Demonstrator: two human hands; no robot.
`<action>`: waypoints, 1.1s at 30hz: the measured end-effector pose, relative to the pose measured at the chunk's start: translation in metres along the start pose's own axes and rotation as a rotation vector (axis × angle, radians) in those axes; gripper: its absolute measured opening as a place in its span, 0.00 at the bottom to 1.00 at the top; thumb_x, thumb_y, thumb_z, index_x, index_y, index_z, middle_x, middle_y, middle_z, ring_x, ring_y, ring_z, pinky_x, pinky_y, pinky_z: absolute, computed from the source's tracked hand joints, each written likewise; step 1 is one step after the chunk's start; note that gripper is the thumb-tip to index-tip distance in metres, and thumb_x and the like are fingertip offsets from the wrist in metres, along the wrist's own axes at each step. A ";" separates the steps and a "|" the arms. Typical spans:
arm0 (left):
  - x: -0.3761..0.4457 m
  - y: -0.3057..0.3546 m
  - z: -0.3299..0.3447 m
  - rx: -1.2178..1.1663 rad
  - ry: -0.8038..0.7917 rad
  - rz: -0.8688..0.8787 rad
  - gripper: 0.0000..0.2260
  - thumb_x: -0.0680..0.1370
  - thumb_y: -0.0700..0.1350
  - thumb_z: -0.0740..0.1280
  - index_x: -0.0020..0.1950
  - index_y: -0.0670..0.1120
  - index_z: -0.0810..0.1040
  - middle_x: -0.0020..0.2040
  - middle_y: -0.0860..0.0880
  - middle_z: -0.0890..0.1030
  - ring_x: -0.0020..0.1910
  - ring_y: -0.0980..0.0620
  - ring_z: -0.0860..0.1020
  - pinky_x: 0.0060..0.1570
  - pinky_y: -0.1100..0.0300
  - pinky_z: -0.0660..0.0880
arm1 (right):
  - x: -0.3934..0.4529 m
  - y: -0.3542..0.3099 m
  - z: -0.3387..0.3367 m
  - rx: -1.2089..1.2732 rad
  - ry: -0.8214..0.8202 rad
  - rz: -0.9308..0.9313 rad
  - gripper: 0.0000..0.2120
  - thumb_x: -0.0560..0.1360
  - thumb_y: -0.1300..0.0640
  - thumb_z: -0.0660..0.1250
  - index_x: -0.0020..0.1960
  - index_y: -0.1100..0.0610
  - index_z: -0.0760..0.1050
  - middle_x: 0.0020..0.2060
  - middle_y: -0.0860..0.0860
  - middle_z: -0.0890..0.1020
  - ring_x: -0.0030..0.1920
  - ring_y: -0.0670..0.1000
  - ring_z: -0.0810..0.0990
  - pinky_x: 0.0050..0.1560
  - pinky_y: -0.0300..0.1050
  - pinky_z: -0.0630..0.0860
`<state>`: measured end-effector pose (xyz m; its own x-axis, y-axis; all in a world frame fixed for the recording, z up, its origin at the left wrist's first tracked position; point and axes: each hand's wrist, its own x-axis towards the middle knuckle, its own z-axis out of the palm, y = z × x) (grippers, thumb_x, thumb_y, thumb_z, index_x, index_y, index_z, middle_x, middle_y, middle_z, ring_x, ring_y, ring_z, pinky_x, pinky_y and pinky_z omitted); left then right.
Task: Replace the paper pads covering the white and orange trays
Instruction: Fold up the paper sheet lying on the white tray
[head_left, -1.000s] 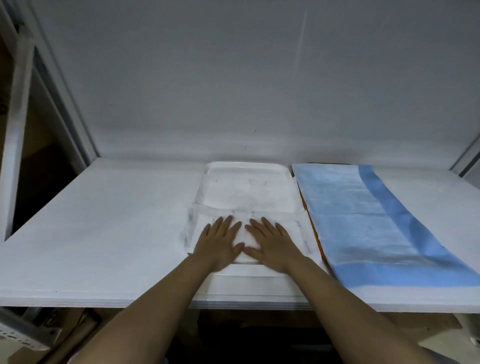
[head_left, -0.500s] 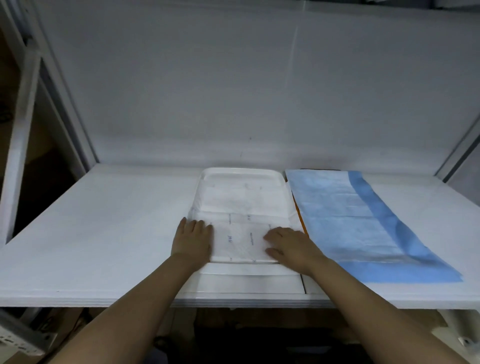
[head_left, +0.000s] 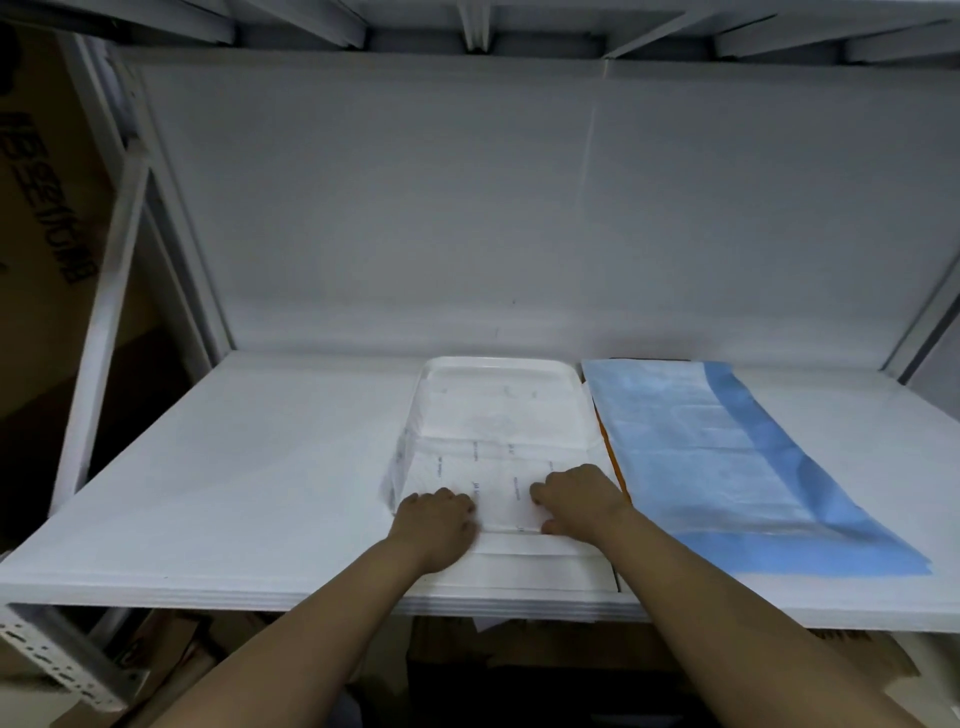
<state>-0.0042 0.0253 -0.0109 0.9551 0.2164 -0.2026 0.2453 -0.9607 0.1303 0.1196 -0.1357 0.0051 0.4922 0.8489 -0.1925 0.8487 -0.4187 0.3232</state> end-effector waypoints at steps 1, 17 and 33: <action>0.000 0.001 0.000 -0.008 -0.020 -0.003 0.21 0.82 0.53 0.52 0.73 0.47 0.65 0.71 0.46 0.69 0.67 0.47 0.70 0.66 0.54 0.63 | 0.000 -0.002 -0.001 -0.001 0.001 0.011 0.17 0.78 0.51 0.61 0.62 0.60 0.71 0.55 0.57 0.78 0.52 0.58 0.79 0.41 0.44 0.63; 0.001 0.016 0.000 -0.753 0.295 -0.157 0.11 0.80 0.51 0.60 0.61 0.51 0.70 0.45 0.49 0.80 0.41 0.52 0.80 0.43 0.58 0.74 | 0.016 -0.008 0.004 0.149 0.232 0.294 0.08 0.77 0.61 0.57 0.54 0.59 0.72 0.45 0.55 0.81 0.36 0.56 0.73 0.28 0.43 0.51; 0.008 0.014 -0.015 -1.619 0.269 -0.404 0.25 0.78 0.33 0.63 0.74 0.39 0.61 0.64 0.35 0.74 0.41 0.49 0.79 0.34 0.66 0.80 | -0.013 -0.047 -0.011 -0.002 0.455 0.127 0.18 0.47 0.60 0.81 0.27 0.52 0.73 0.20 0.47 0.70 0.17 0.47 0.67 0.26 0.37 0.51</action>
<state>0.0094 0.0161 0.0041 0.7507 0.5709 -0.3324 0.2067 0.2749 0.9390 0.0713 -0.1235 0.0030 0.4568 0.8463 0.2740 0.7865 -0.5282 0.3202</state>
